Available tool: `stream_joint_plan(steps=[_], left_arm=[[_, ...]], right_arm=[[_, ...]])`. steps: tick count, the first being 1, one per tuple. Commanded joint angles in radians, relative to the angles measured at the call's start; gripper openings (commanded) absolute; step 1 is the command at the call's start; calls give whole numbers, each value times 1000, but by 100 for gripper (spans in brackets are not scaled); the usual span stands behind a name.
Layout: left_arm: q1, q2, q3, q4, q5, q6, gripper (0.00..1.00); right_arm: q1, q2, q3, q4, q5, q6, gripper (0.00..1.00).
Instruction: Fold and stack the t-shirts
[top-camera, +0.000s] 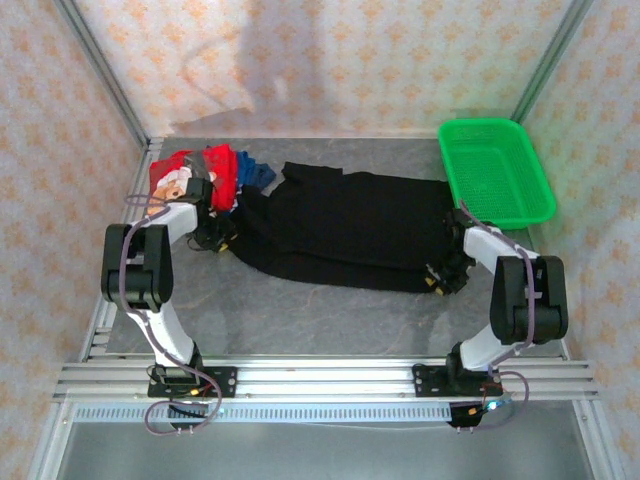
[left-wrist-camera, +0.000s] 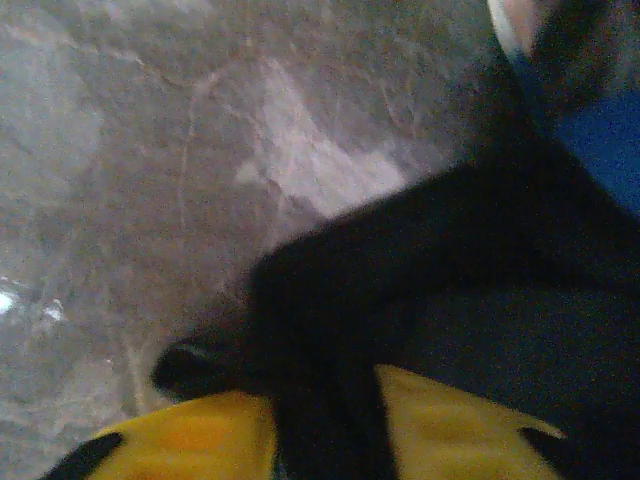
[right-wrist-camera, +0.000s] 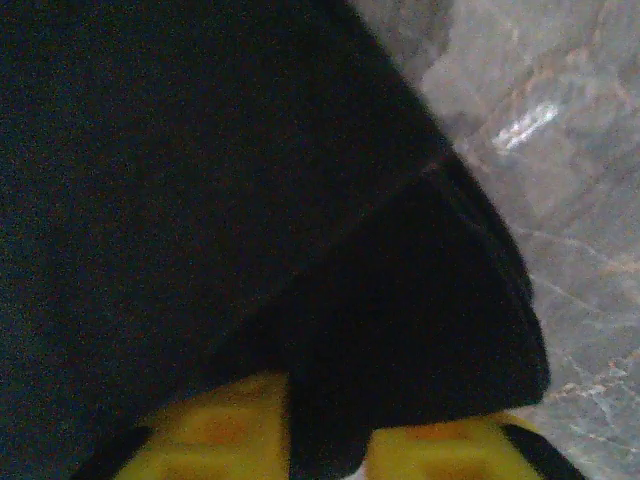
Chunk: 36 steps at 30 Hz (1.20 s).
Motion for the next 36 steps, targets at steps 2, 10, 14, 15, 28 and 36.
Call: stream_joint_plan(steps=[2, 10, 14, 15, 28, 36], left_arm=[[1, -26, -55, -113, -106, 32, 2], [5, -317, -340, -205, -157, 6, 0], [7, -445, -446, -260, -188, -39, 0], [7, -469, -462, -270, -197, -46, 0], [-18, -745, -358, -509, -197, -118, 63], [-217, -701, -323, -415, -16, -222, 61]], right_arm=[[-5, -4, 12, -25, 104, -5, 2], [2, -185, -88, -171, 133, -7, 0], [16, -277, -137, -234, 156, 16, 0], [19, -289, -142, -240, 157, 19, 0], [38, -390, -17, -327, 120, 20, 55], [160, -476, 86, -232, -134, -63, 78]])
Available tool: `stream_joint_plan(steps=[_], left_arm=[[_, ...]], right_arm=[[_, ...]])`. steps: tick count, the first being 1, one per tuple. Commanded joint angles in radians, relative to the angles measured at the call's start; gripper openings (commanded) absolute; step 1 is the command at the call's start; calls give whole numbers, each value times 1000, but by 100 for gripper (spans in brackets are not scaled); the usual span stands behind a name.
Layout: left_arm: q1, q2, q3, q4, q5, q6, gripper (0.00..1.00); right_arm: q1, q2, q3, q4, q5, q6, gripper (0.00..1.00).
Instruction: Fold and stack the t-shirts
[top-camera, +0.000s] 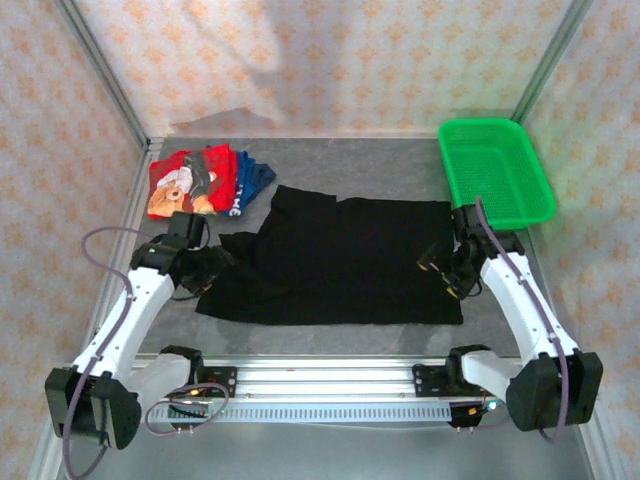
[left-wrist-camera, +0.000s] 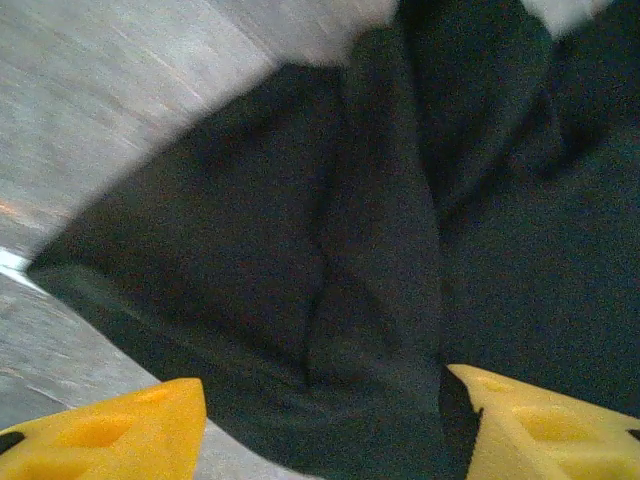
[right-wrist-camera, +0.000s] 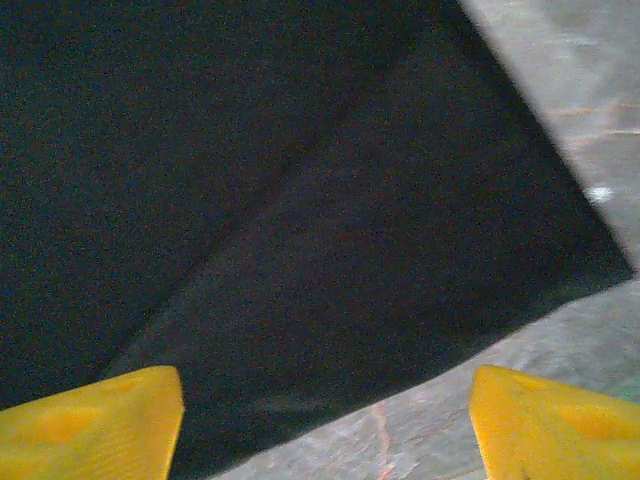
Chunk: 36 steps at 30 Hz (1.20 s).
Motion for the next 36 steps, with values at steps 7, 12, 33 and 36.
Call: stream_joint_plan(steps=[7, 12, 33, 36], left_arm=[[-60, 145, -149, 174, 105, -144, 48], [-71, 203, -184, 267, 133, -176, 40], [-133, 292, -176, 330, 141, -184, 25], [-138, 302, -161, 327, 148, -179, 21]], right_arm=[[76, -1, -8, 114, -163, -49, 81], [76, 3, -16, 125, -167, -54, 81], [76, 16, -49, 146, -160, -55, 80], [76, 15, -55, 149, -162, -52, 80]])
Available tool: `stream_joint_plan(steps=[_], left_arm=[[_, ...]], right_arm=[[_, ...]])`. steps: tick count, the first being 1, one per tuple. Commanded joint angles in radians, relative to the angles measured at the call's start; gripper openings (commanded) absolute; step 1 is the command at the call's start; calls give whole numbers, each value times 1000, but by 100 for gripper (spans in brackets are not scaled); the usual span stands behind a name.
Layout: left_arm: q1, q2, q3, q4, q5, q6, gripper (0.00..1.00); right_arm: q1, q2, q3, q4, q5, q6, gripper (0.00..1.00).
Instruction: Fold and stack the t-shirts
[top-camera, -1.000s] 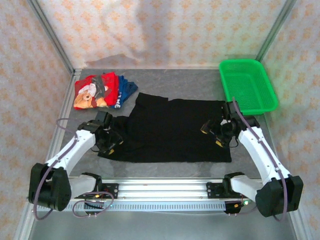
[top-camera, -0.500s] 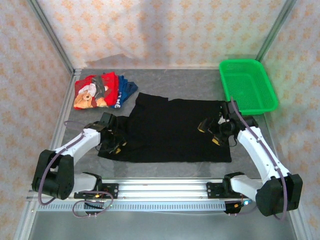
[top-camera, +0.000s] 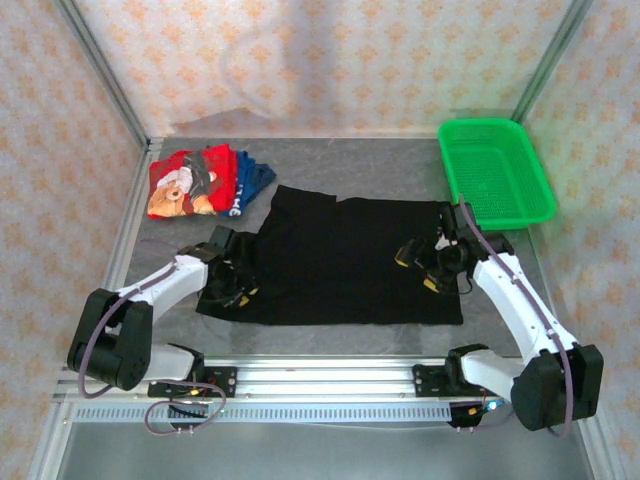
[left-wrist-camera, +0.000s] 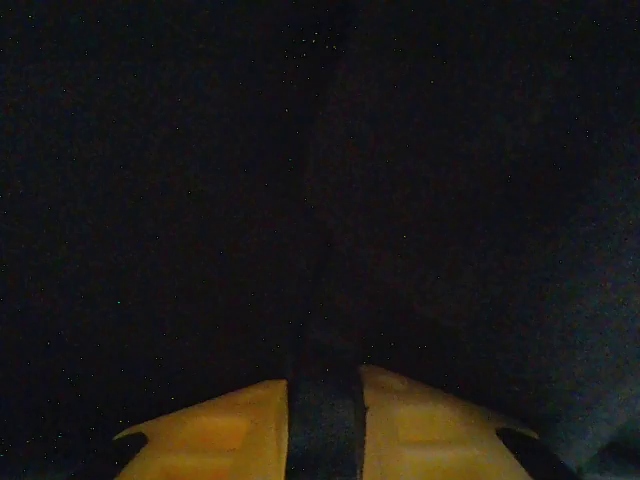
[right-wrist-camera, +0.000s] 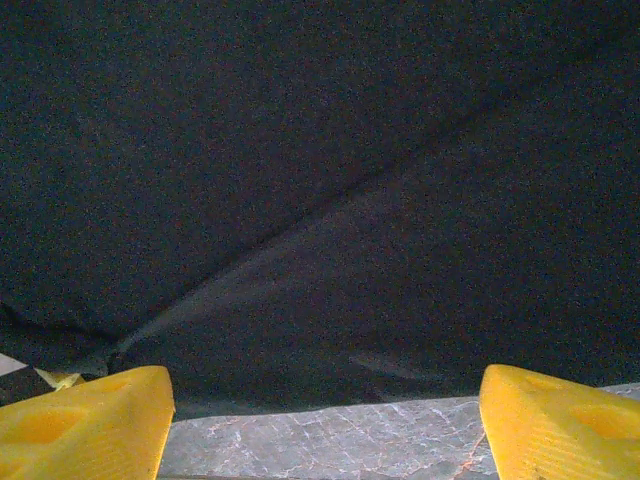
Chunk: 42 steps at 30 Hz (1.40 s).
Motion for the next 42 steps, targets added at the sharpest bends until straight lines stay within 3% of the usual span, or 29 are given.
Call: stream_joint_plan(steps=[1, 6, 10, 18, 27, 35, 38, 42], left_arm=[[-10, 12, 27, 4, 6, -2, 17], [-13, 14, 42, -20, 3, 18, 4], [-13, 11, 64, -27, 9, 24, 0], [-16, 61, 160, -38, 15, 60, 0], [-28, 249, 395, -95, 5, 192, 0], [-92, 424, 612, -178, -4, 286, 0], [-99, 455, 645, -176, -17, 282, 10], [-100, 429, 686, -161, -62, 260, 42]], right_arm=[[5, -1, -18, 8, 6, -11, 80], [5, -10, -24, 13, 9, -6, 80], [5, -12, -27, 15, 10, -3, 80], [5, -10, -36, 28, 14, 2, 81], [5, 17, -36, 49, 8, 0, 81], [5, 36, -54, 74, -4, 2, 82], [5, 37, -59, 81, -5, 3, 82], [5, 36, -65, 89, -9, 5, 82]])
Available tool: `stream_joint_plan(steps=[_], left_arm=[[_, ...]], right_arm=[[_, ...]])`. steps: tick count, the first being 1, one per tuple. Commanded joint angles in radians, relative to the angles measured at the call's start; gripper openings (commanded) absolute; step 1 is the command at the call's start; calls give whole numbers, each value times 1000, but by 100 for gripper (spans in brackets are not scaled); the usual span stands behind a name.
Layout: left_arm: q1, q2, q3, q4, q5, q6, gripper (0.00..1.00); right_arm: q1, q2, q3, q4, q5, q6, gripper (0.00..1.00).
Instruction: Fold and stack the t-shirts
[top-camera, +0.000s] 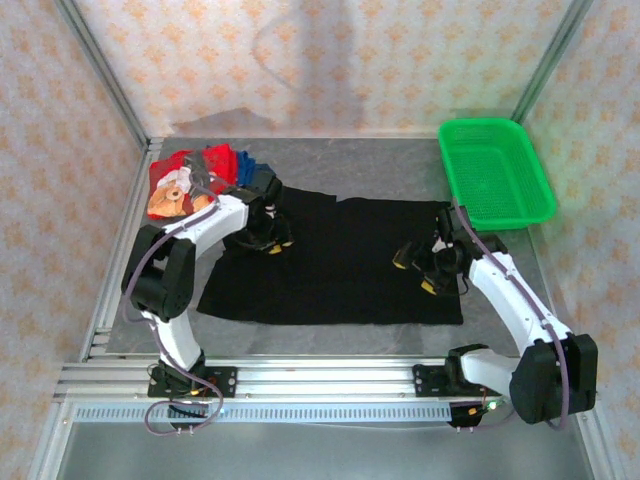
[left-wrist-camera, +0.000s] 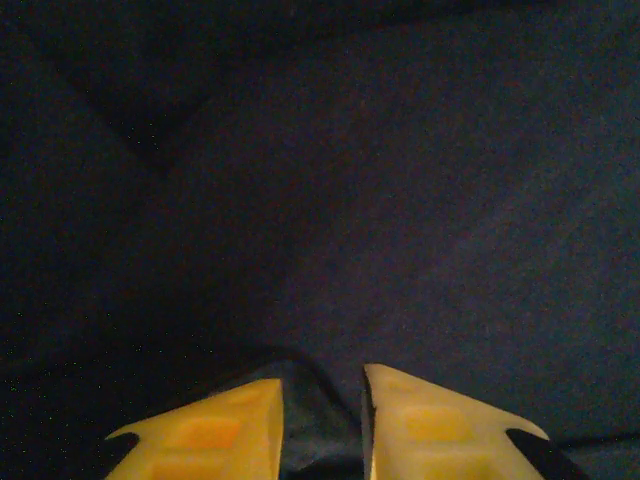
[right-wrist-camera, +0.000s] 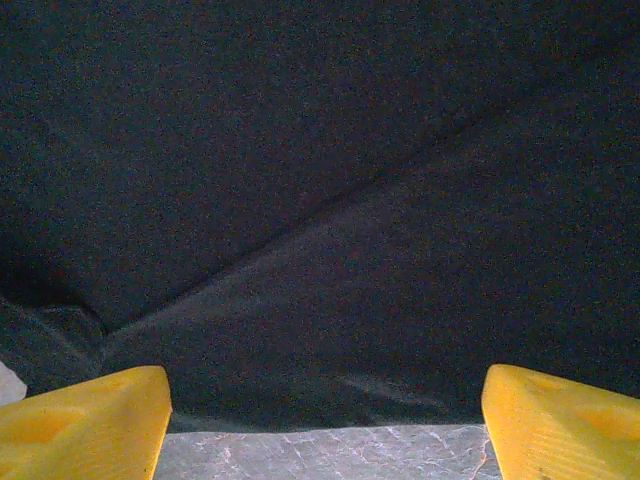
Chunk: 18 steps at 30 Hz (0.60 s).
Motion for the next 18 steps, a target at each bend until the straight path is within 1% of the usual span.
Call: stream_joint_plan(steps=[1, 2, 3, 5, 6, 8, 10, 13, 14, 15, 16, 18], left_arm=[[0, -43, 62, -34, -77, 1, 48], [1, -62, 79, -47, -110, 2, 55], [3, -79, 100, -72, -161, 10, 60], [16, -110, 136, -135, -254, 27, 63], [27, -133, 139, -151, -275, 31, 64], [48, -186, 120, -166, -298, 35, 67], [71, -240, 89, -201, -307, 38, 67], [94, -331, -4, -223, -275, 42, 66], [95, -357, -46, -224, -249, 42, 64], [95, -376, -85, -225, -220, 41, 58], [94, -390, -125, -219, -192, 37, 50], [95, -409, -218, -193, -170, 24, 27]], right_arm=[[5, 0, -15, 20, -3, 5, 82], [5, 1, -18, 22, -5, 7, 82], [4, 1, -20, 26, -8, 7, 82], [5, 1, -23, 30, -14, 11, 82], [5, 0, -23, 32, -18, 14, 82], [5, -4, -20, 28, -17, 13, 82], [5, -8, -16, 19, -11, 9, 83], [5, -11, -15, 20, -17, 13, 83], [5, -11, -18, 23, -15, 16, 83], [5, -10, -20, 30, -16, 19, 83], [4, -8, -21, 36, -17, 20, 83], [5, 0, -14, 37, -1, 22, 83]])
